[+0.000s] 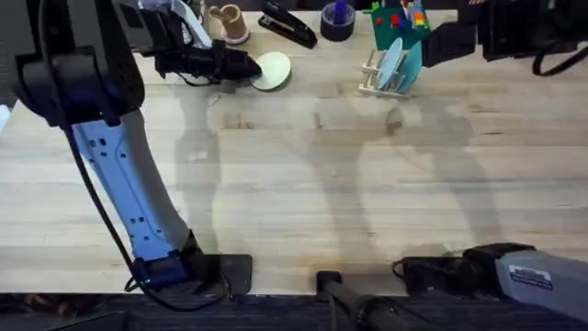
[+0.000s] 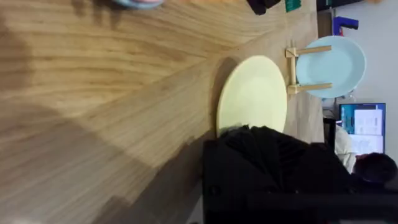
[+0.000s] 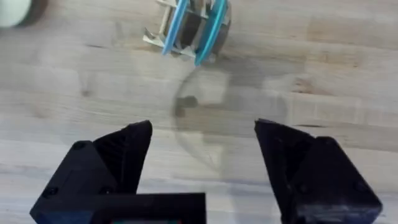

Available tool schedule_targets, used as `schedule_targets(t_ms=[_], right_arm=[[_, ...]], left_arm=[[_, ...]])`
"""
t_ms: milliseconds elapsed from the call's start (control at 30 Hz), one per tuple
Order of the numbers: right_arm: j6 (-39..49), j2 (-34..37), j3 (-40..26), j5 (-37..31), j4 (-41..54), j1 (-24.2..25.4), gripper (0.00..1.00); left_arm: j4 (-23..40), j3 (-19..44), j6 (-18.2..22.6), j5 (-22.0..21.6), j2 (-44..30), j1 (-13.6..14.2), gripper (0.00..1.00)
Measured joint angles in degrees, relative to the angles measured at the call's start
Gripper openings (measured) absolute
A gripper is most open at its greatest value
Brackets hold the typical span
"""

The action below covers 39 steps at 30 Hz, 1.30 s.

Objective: Pick up the plates from the table one by one and place each into a slot on the dish rack.

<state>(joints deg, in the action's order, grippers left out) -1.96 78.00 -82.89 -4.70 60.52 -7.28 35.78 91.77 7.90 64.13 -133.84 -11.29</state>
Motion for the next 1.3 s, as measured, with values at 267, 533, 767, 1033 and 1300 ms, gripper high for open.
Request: schedule_targets(t_ms=[267,533,767,1033,1300], right_arm=[[-1.94,0.02,0.00,-1.45,0.93,-1.09,0.993],[-3.84,4.69,-1.17,1.76,-0.75,-5.86,0.993],[-4.05,14.10,-9.57,2.68,-0.54,-11.73,0.994],[-4.28,23.87,-18.15,6.68,-3.00,-14.61,0.993],[-5.86,29.57,-18.45,16.13,-11.25,-14.63,0.992]], left_arm=[[0.91,0.39,0.00,-0.76,0.00,0.13,0.039],[1.04,0.45,0.00,-0.87,0.00,0.17,0.038],[1.11,0.48,0.00,-0.93,0.00,0.17,0.038],[1.13,0.50,0.00,-0.95,0.00,0.17,0.038],[1.15,0.50,0.00,-0.95,0.00,0.17,0.038]])
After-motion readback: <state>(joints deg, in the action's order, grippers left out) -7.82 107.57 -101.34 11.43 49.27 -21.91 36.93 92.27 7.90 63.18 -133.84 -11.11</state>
